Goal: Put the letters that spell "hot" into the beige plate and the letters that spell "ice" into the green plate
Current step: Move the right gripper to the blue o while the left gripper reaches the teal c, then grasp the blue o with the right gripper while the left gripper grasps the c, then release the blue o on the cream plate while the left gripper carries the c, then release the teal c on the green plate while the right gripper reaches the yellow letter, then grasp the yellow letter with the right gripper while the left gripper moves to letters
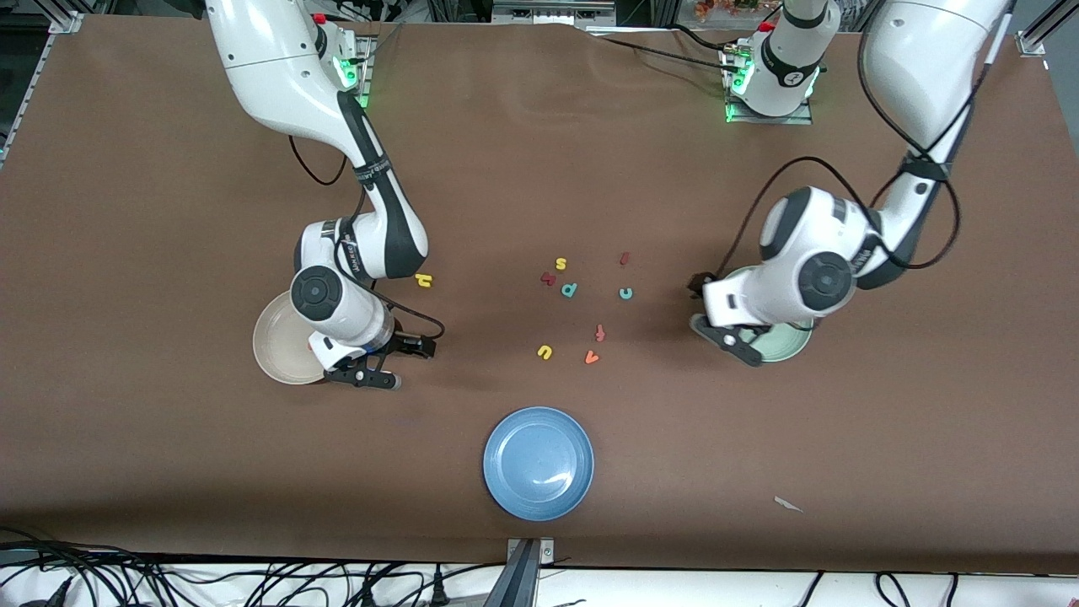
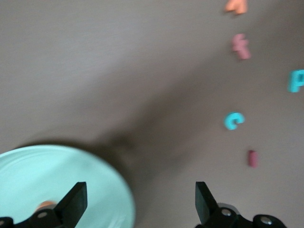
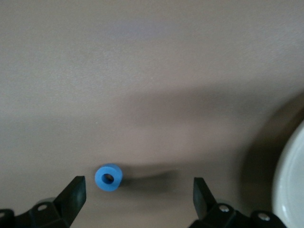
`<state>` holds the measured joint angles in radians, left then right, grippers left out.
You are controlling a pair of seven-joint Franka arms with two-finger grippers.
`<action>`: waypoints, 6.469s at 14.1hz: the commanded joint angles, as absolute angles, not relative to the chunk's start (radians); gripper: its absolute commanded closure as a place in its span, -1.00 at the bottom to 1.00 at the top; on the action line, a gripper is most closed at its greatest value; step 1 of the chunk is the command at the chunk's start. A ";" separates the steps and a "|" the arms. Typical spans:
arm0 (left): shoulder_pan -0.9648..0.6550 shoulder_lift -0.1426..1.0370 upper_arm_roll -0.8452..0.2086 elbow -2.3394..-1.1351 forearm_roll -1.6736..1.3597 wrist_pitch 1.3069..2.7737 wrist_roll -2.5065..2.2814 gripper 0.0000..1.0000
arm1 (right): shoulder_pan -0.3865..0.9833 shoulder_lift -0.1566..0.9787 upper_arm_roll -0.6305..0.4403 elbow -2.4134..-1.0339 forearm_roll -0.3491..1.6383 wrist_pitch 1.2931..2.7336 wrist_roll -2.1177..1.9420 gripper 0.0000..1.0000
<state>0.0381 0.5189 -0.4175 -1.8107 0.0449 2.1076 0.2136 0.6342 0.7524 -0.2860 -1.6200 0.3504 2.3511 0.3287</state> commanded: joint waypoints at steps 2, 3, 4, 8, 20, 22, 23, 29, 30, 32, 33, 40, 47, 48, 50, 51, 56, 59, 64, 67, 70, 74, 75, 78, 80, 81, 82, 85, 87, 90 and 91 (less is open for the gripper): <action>-0.018 0.529 -0.426 -1.813 0.061 2.109 0.105 -1.00 | 0.658 0.794 -0.291 -1.585 0.373 2.371 0.362 -1.00; -0.038 0.534 -0.426 -1.819 0.064 2.109 0.041 -1.00 | 0.661 0.802 -0.282 -1.585 0.374 2.390 0.362 -1.00; -0.054 0.549 -0.425 -1.821 0.074 2.109 -0.006 -1.00 | 0.661 0.807 -0.273 -1.585 0.374 2.396 0.362 -1.00; -0.057 0.580 -0.425 -1.813 0.072 2.181 -0.037 -1.00 | 0.663 0.822 -0.268 -1.574 0.373 2.399 0.356 -0.75; -0.090 0.658 -0.417 -1.815 0.083 2.269 -0.311 -0.98 | 0.663 0.836 -0.268 -1.563 0.371 2.399 0.359 0.21; -0.101 0.666 -0.419 -1.815 0.092 2.290 -0.374 -0.80 | 0.663 0.836 -0.268 -1.563 0.373 2.401 0.360 0.30; -0.113 0.670 -0.417 -1.813 0.091 2.295 -0.380 -0.77 | 0.663 0.836 -0.268 -1.565 0.373 2.399 0.360 0.31; -0.149 0.693 -0.416 -1.813 0.092 2.321 -0.429 -0.29 | 0.657 0.822 -0.273 -1.522 0.361 2.350 0.336 0.52; -0.150 0.699 -0.414 -1.818 0.092 2.336 -0.430 -0.15 | 0.655 0.816 -0.279 -1.490 0.357 2.286 0.330 0.52; -0.152 0.703 -0.414 -1.821 0.092 2.350 -0.430 0.00 | 0.653 0.798 -0.307 -1.450 0.350 2.205 0.307 0.53; -0.152 0.707 -0.414 -1.821 0.092 2.352 -0.431 0.18 | 0.655 0.782 -0.323 -1.451 0.350 2.182 0.267 0.53; -0.153 0.713 -0.400 -1.822 0.150 2.352 -0.431 0.45 | 0.655 0.643 -0.492 -1.652 0.354 2.086 -0.115 0.53; -0.137 0.655 -0.400 -1.807 0.150 2.263 -0.430 0.63 | 0.655 0.511 -0.499 -1.988 0.360 2.331 -0.203 -0.01; -0.133 0.638 -0.399 -1.807 0.152 2.255 -0.428 0.63 | 0.655 0.514 -0.499 -1.988 0.368 2.329 -0.186 -0.80; -0.118 0.618 -0.397 -1.807 0.150 2.250 -0.437 0.63 | 0.655 0.509 -0.496 -1.979 0.376 2.307 -0.148 -1.00; -0.109 0.611 -0.399 -1.807 0.150 2.247 -0.443 0.63 | 0.658 0.502 -0.489 -1.974 0.377 2.306 -0.103 -1.00; -0.042 0.563 -0.399 -1.772 0.153 2.155 -0.378 0.67 | 0.686 0.483 -0.407 -1.973 0.377 2.321 0.127 -1.00; 0.000 0.563 -0.387 -1.746 0.167 2.148 -0.278 0.68 | 0.701 0.480 -0.354 -1.982 0.377 2.364 0.250 -1.00; 0.155 0.583 -0.377 -1.764 0.196 2.146 -0.014 0.67 | 0.779 0.468 -0.341 -2.097 0.377 2.522 0.377 -1.00; 0.213 0.595 -0.380 -1.818 0.195 2.151 0.031 0.67 | 0.784 0.466 -0.278 -2.120 0.377 2.568 0.477 -1.00; 0.203 0.598 -0.387 -1.862 0.180 2.151 0.028 0.66 | 0.795 0.468 -0.268 -2.131 0.377 2.582 0.494 -1.00; 0.190 0.598 -0.396 -1.864 0.179 2.149 0.028 0.60 | 0.796 0.471 -0.268 -2.151 0.377 2.589 0.494 -0.93; 0.189 0.598 -0.409 -1.864 0.179 2.149 0.032 0.56 | 0.796 0.474 -0.268 -2.151 0.377 2.589 0.494 -0.87; 0.192 0.604 -0.426 -1.865 0.181 2.146 0.035 -0.70 | 0.799 0.477 -0.268 -2.152 0.377 2.589 0.492 -0.66; 0.192 0.601 -0.428 -1.859 0.183 2.140 0.040 -1.00 | 0.799 0.480 -0.268 -2.152 0.377 2.589 0.489 -0.46; 0.186 0.597 -0.431 -1.850 0.183 2.120 0.034 -1.00 | 0.799 0.482 -0.268 -2.152 0.376 2.589 0.488 -0.38; 0.175 0.591 -0.439 -1.838 0.183 2.106 0.034 -1.00 | 0.799 0.482 -0.268 -2.152 0.377 2.588 0.486 -0.32; 0.176 0.529 -0.521 -1.806 0.181 2.034 0.037 -1.00 | 0.799 0.483 -0.262 -2.154 0.377 2.588 0.486 -0.19; 0.172 0.522 -0.592 -1.798 0.183 2.034 0.022 -1.00 | 0.799 0.483 -0.261 -2.155 0.376 2.586 0.482 -0.12; 0.121 0.525 -0.607 -1.796 0.181 2.043 -0.040 -1.00 | 0.799 0.489 -0.256 -2.155 0.376 2.588 0.482 0.14; 0.083 0.531 -0.606 -1.798 0.189 2.045 -0.090 -1.00 | 0.799 0.491 -0.256 -2.155 0.376 2.588 0.482 0.21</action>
<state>0.1297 0.5286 -0.6102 -1.7960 0.1657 2.0495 -0.0264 0.7923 0.5009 -0.2683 -2.1270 0.3627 2.5701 0.4905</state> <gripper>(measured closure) 0.000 0.564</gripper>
